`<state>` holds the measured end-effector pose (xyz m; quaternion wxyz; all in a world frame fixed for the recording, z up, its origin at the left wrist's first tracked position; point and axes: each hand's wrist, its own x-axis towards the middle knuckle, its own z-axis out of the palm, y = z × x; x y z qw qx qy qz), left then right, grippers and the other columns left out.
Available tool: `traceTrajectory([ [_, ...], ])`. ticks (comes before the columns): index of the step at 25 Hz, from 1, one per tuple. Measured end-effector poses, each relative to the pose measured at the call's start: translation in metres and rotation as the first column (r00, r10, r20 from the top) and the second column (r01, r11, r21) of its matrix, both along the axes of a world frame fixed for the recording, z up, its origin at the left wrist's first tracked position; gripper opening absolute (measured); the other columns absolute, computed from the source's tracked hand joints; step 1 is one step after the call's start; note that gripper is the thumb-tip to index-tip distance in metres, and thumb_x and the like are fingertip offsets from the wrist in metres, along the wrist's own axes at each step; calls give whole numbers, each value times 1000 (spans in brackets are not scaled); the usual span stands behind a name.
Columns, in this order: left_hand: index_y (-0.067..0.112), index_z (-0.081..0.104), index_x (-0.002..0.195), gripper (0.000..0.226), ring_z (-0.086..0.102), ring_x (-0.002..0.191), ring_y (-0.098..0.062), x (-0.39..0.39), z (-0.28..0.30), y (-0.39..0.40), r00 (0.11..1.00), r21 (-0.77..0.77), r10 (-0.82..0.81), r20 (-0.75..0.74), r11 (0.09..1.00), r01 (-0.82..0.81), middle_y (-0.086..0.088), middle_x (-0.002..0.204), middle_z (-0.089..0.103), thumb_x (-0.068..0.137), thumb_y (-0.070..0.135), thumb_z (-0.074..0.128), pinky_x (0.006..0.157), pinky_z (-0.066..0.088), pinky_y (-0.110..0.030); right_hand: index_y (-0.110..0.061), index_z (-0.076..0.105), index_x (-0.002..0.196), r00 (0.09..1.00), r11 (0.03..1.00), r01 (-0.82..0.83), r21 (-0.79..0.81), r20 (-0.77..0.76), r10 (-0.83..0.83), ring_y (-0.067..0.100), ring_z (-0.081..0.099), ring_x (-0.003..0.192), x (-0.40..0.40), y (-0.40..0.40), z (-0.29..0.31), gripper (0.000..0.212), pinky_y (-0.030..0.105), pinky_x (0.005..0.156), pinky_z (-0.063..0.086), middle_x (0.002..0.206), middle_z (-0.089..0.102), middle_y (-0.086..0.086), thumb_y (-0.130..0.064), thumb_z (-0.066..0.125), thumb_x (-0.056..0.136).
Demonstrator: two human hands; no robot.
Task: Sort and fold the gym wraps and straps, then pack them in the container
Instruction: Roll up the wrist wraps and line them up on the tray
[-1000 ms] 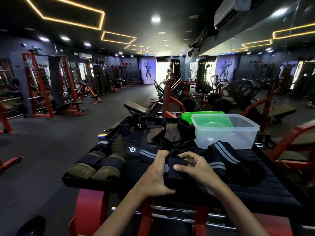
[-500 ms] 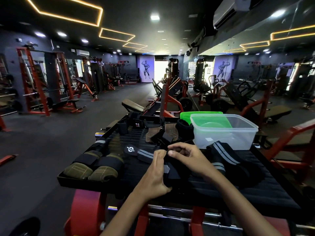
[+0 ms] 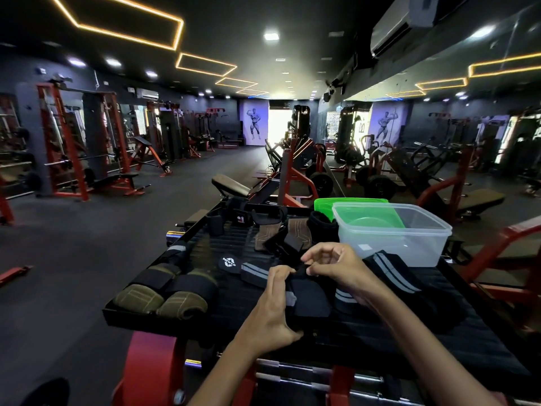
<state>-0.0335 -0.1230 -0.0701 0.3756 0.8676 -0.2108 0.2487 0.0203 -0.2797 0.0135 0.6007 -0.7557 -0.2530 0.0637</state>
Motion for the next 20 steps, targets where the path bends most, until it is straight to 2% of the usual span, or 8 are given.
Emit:
traceTrajectory([
  [3,39,19,125,84,49,101,-9,0,-2,0,1000,-15,2,8,1000,-2,16,124,22,60,26,70,81,51,-31,-20,63,63,949,927,230,-298,279,-146,0,46,47,13,3,8,29,13,48,36,55,58,-5,6,59,76],
  [5,38,20,125,83,50,101,-11,0,-3,0,1000,-30,3,-3,1000,-3,14,123,23,60,25,71,79,52,-32,-12,64,66,980,938,178,-296,144,-140,3,47,42,19,-7,15,29,13,42,35,52,59,-2,4,50,85],
  [8,43,20,123,86,50,100,-9,0,-3,0,1000,-28,11,-18,1000,-12,17,122,22,59,21,73,78,52,-32,-3,62,84,966,998,-66,-15,-252,60,12,61,51,10,-17,21,12,17,46,48,67,68,12,-5,53,91],
  [10,42,18,123,87,49,99,-8,1,-3,0,1000,-25,17,-23,1000,-18,20,123,21,59,20,74,77,52,-30,-5,63,90,962,996,-84,39,-259,92,14,63,55,4,-16,18,8,19,50,50,73,68,13,-13,62,87],
  [11,41,18,123,87,49,99,-8,1,-3,0,1000,-23,17,-26,1000,-18,21,123,21,59,21,74,77,52,-29,-4,63,89,973,996,-74,56,-217,84,12,62,53,4,-12,17,7,18,49,49,69,67,11,-7,65,84],
  [14,40,17,130,91,49,106,-7,0,-2,1,999,-5,-4,-40,1000,4,21,128,20,60,26,72,84,50,-25,0,59,69,987,991,36,130,-160,-15,9,56,44,13,2,19,14,14,44,45,53,61,5,10,66,78],
  [18,32,19,139,95,49,107,-6,-3,1,1,999,23,-2,-44,1000,3,18,129,22,60,29,73,86,50,-26,-5,52,52,969,998,50,-30,-241,-56,8,46,42,28,22,-2,32,14,42,36,45,53,3,5,66,79],
  [20,29,24,135,90,49,103,-7,-4,2,0,999,21,28,-27,999,-27,18,124,24,59,31,72,82,51,-25,-7,53,55,963,996,70,-52,-256,-82,11,47,46,29,25,-13,30,16,46,37,48,55,3,0,66,82],
])
